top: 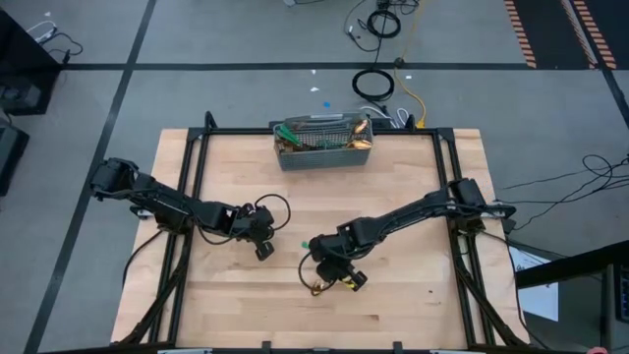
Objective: Sort silverware
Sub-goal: Put the gold spoon into the middle right section of the gray utensil holder
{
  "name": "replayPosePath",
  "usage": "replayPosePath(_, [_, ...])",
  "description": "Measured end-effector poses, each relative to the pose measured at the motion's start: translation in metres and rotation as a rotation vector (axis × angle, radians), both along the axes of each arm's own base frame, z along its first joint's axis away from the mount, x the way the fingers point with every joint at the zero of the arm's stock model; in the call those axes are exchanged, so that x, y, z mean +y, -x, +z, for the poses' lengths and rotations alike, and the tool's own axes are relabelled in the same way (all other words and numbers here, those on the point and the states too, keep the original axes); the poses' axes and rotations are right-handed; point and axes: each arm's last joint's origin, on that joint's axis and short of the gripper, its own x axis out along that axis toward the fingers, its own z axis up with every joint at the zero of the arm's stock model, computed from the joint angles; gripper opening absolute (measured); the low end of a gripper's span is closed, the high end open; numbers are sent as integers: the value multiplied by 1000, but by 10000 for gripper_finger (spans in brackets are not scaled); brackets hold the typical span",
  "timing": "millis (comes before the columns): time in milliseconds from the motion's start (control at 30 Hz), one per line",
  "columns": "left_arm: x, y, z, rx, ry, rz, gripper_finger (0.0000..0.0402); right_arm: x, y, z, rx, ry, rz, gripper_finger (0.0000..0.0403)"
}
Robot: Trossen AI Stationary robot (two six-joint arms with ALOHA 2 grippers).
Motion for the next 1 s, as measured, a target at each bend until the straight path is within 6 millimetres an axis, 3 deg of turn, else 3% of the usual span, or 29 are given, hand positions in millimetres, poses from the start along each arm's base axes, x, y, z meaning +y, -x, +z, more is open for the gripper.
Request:
replayPosePath(333, [0,0,0,-1,0,0,8,1,-9,-20,-20,14,37,89])
replayPosePath(500, [0,0,0,3,-1,0,8,1,-12,-42,27,45,22,88])
replayPosePath(667, [0,0,0,1,0,0,8,-2,-10,-56,92,124,-12,43])
replayPosePath(767, [0,0,0,0,0,0,8,-2,-9,-57,108,148,-63,9])
replayPosePath(867, [0,0,0,0,0,1,8,-3,-8,-53,110,146,-110,4])
replayPosePath(1000, [0,0,0,0,2,3,8,-4,-7,-35,57,142,-172,2])
